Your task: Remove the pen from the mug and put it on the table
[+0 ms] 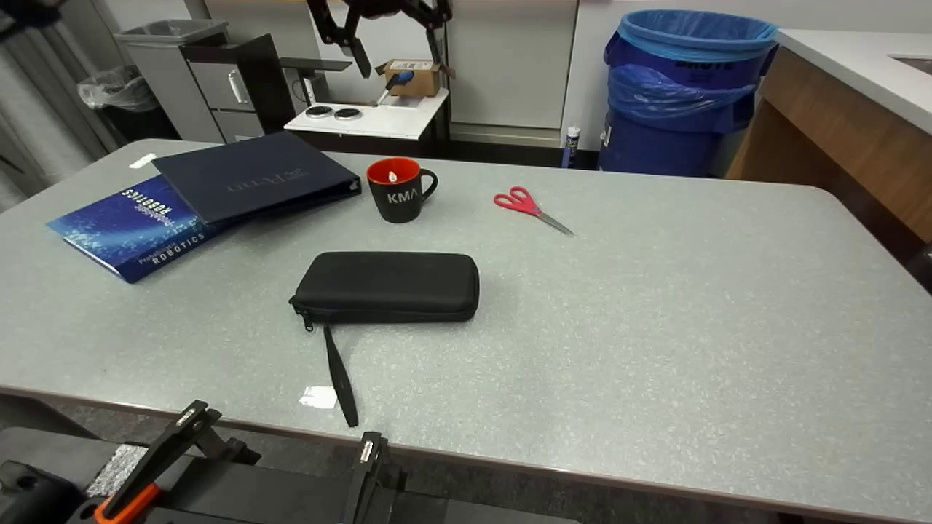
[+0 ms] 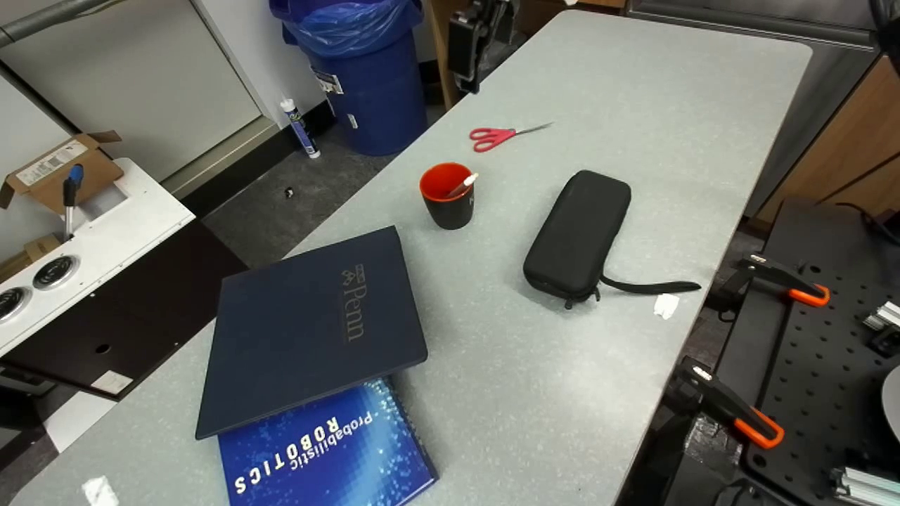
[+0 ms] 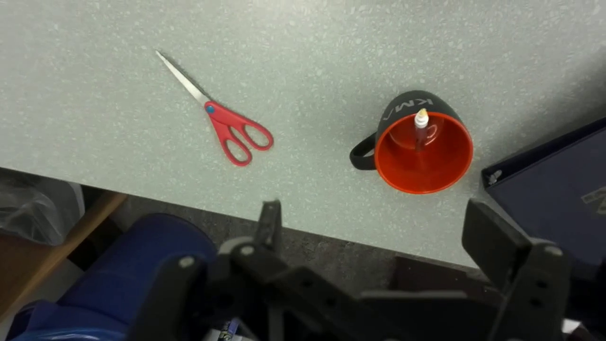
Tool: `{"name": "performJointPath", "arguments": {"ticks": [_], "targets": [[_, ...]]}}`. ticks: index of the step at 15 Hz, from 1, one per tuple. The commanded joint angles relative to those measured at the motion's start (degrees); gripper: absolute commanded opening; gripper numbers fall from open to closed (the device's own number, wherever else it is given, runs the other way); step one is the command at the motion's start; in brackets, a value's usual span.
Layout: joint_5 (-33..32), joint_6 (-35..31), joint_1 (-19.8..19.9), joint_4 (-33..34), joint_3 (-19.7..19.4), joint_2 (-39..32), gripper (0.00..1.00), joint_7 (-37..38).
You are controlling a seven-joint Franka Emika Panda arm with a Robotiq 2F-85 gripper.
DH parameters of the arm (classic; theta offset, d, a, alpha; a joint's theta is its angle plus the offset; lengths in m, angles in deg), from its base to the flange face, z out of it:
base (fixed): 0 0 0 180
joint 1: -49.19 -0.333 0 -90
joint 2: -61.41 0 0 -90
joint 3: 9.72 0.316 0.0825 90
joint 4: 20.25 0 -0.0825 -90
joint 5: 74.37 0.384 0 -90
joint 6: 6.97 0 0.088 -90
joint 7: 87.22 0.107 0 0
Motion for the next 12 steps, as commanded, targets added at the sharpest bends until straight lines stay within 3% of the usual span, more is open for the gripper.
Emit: {"name": "performJointPath", "arguments": {"ticks": [1,7,12], "targets": [[4.11,0.76,-2.1,5.31,0.99,-7.74,1.0,-1.1],[8.14,3.53,-3.65,9.33,2.11,-15.33,1.0,-0.21],[7.02,2.54,-3.89,7.88,1.64,-15.29,1.0,-0.21]]}}
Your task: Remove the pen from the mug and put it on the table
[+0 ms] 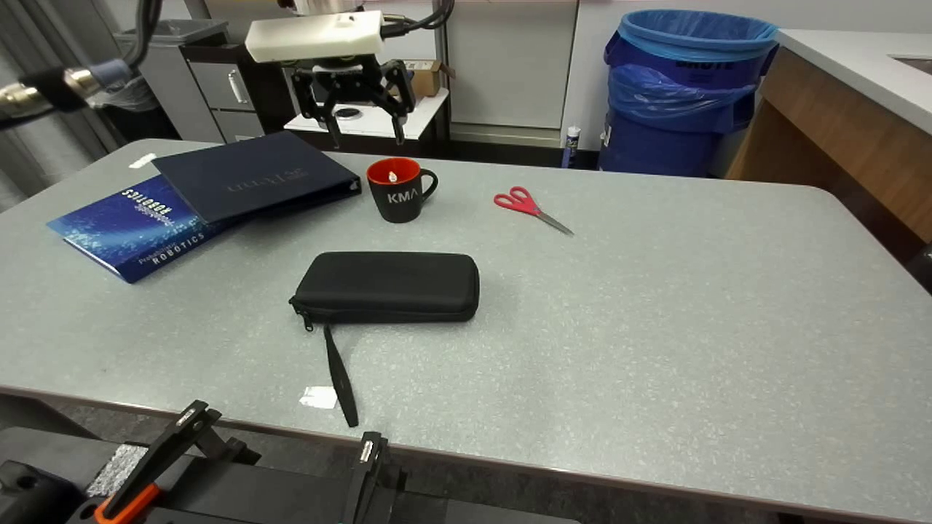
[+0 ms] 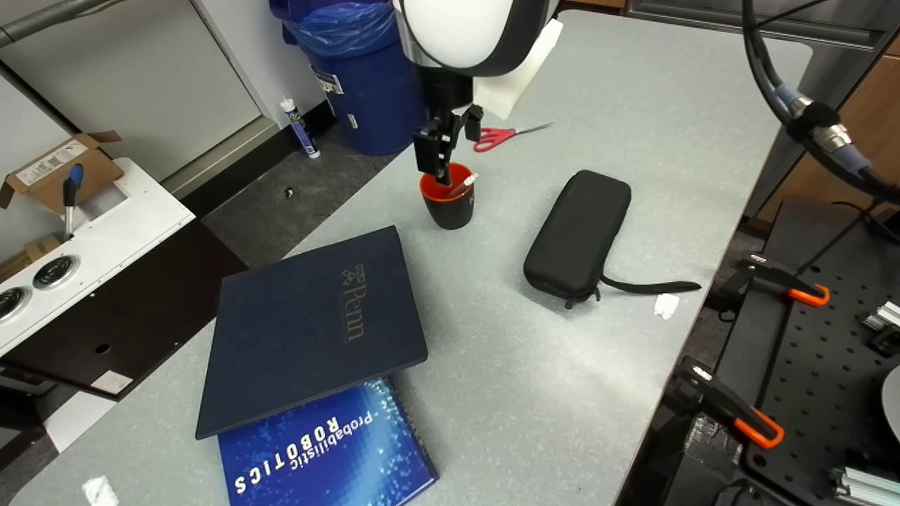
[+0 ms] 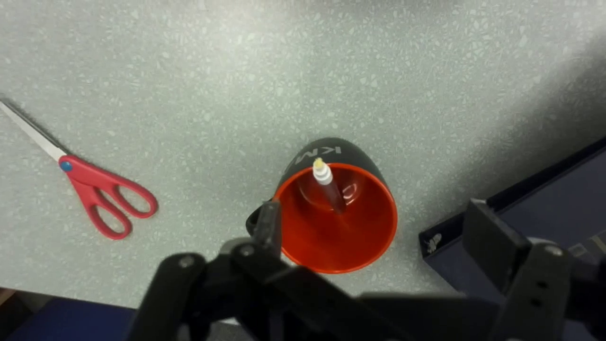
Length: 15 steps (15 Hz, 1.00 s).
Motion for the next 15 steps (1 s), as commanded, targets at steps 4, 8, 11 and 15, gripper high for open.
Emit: {"name": "performJointPath", "arguments": {"ticks": [4,8,11,15], "targets": [[-0.69,1.59,-0.48,1.04,-1.84,-0.94,1.0,0.84],[-0.11,1.96,-0.11,1.99,-2.83,-3.44,1.0,0.77],[0.47,0.76,0.05,2.57,-2.91,-5.25,1.0,0.37],[0.6,-0.21,-0.04,3.35,-2.77,-6.88,1.0,0.28]]}}
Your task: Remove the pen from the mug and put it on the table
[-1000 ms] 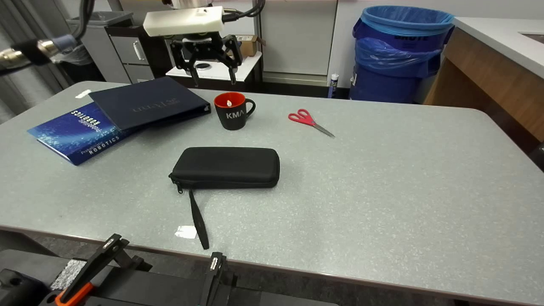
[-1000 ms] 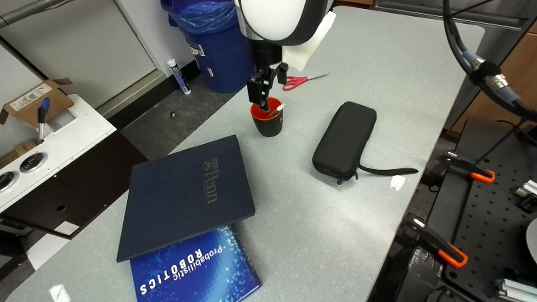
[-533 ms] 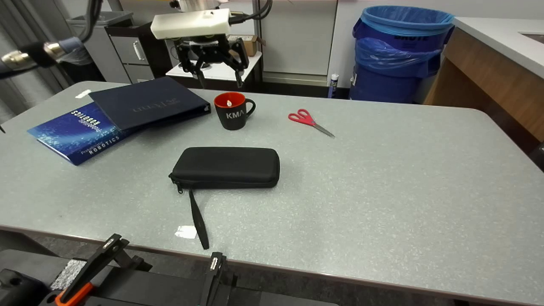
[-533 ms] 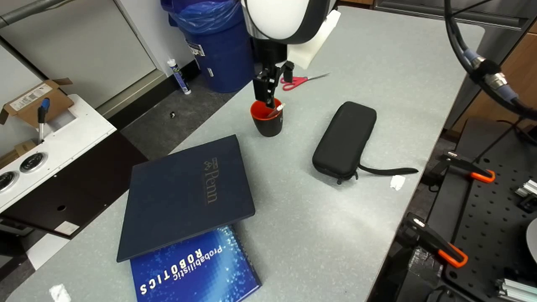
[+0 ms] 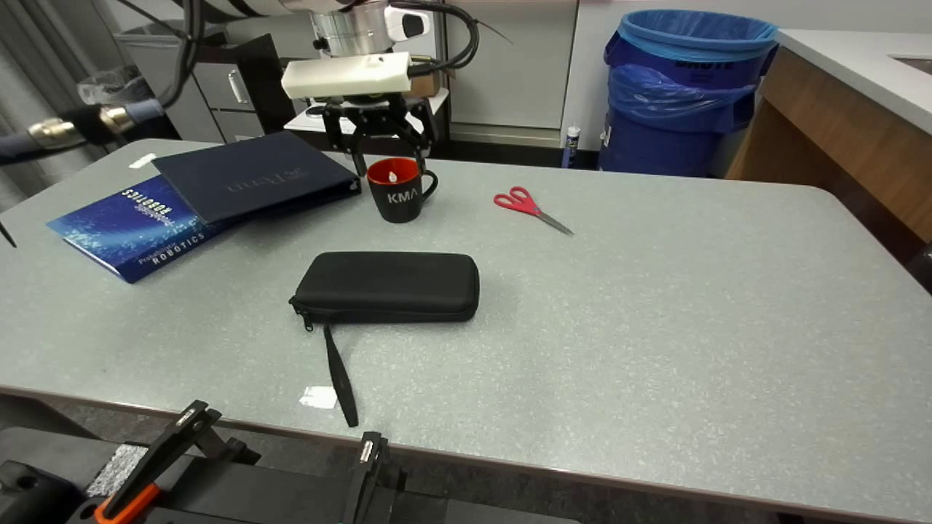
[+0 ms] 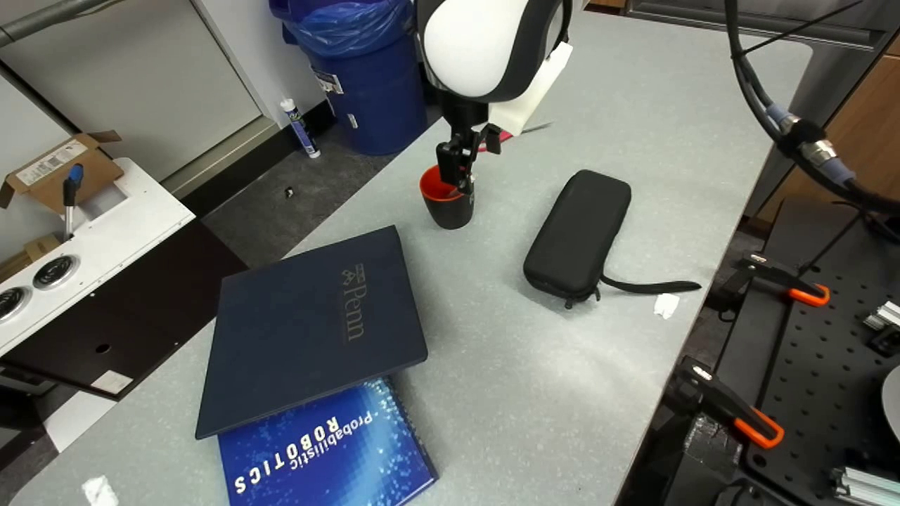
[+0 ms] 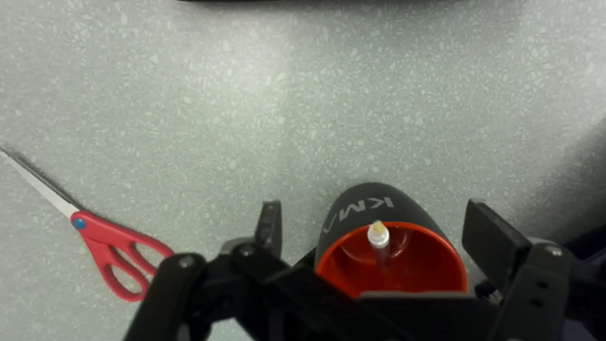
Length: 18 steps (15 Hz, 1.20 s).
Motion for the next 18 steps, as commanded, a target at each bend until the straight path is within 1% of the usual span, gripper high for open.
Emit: {"name": "performJointPath", "arguments": {"ticks": [1,2,4,6,7,9,12,13,14,16,18], "targets": [[0.95,-0.26,0.04,2.25,0.05,-2.01,0.95,-0.21],[1.06,-0.25,0.12,2.54,0.1,-2.34,0.72,-0.36],[1.44,-0.51,0.31,3.15,0.38,-3.02,0.69,-0.82],[2.18,-0.43,0.62,3.79,0.8,-3.64,0.53,-1.45],[2.49,-0.3,0.71,4.13,0.94,-3.89,0.44,-1.62],[2.91,-0.07,0.81,4.75,1.11,-4.44,0.3,-1.86],[2.81,0.88,0.62,5.1,1.12,-4.37,0.06,-1.67],[2.91,1.06,0.69,4.87,1.25,-4.06,0.01,-1.83],[2.85,1.34,0.66,4.38,1.25,-3.43,0.0,-1.78],[2.35,1.11,0.38,2.94,1.09,-1.78,0.03,-1.47],[1.65,0.5,0.13,0.89,0.74,0.42,0.03,-1.17]]}}
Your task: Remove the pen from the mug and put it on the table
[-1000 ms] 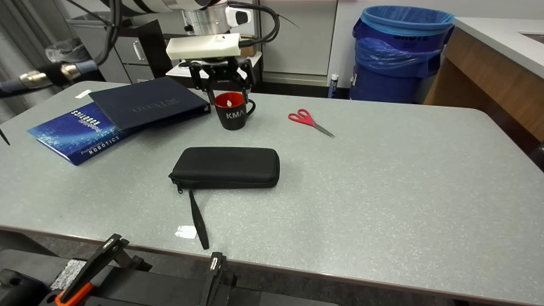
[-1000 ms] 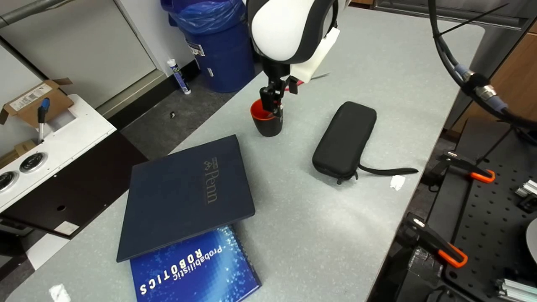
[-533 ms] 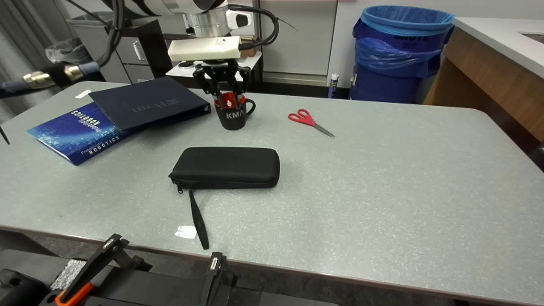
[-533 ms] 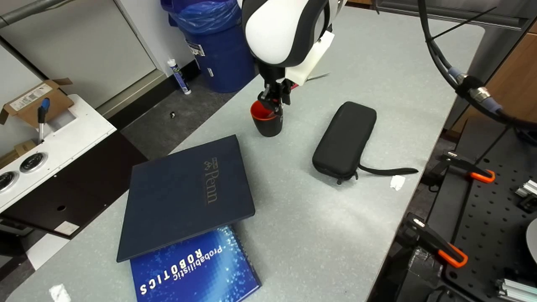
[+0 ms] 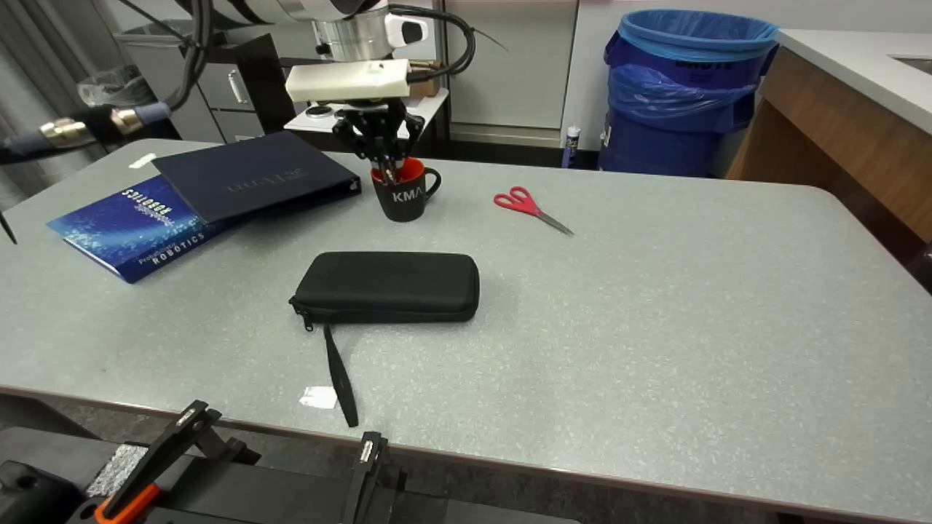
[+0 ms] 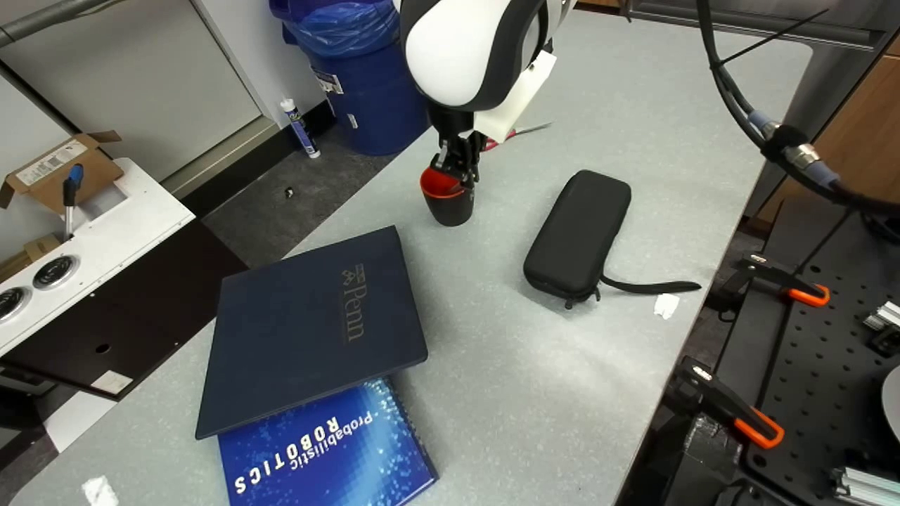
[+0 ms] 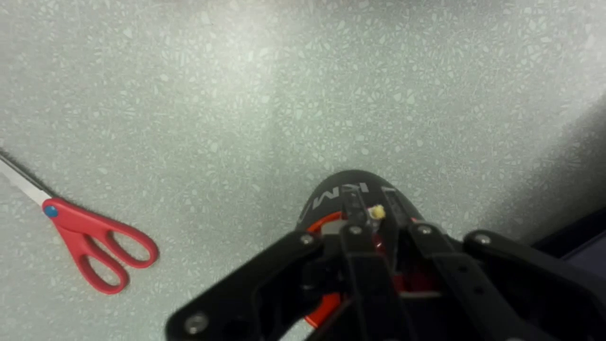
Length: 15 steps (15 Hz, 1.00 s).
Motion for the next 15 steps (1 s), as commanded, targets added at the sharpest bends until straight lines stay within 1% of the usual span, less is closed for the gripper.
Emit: {"name": "performJointPath", "arguments": {"ticks": [1,5,9,10,13,15], "targets": [[0.04,-0.31,-0.21,-3.68,-0.35,4.77,0.03,-0.34],[-2.95,-5.28,-1.15,-12.74,-1.6,13.84,0.03,1.38],[-8.49,-9.21,-1.46,-23.02,-1.98,22.39,0.03,2.9],[-10.89,-11.09,-1.46,-25.93,-2.08,24.65,0.03,4.43],[-17.88,-17.06,-0.89,-31.85,-1.41,28.64,0.03,7.29],[-24.47,-18.86,-1.0,-32.41,-0.3,28.12,0.03,11.35]]}}
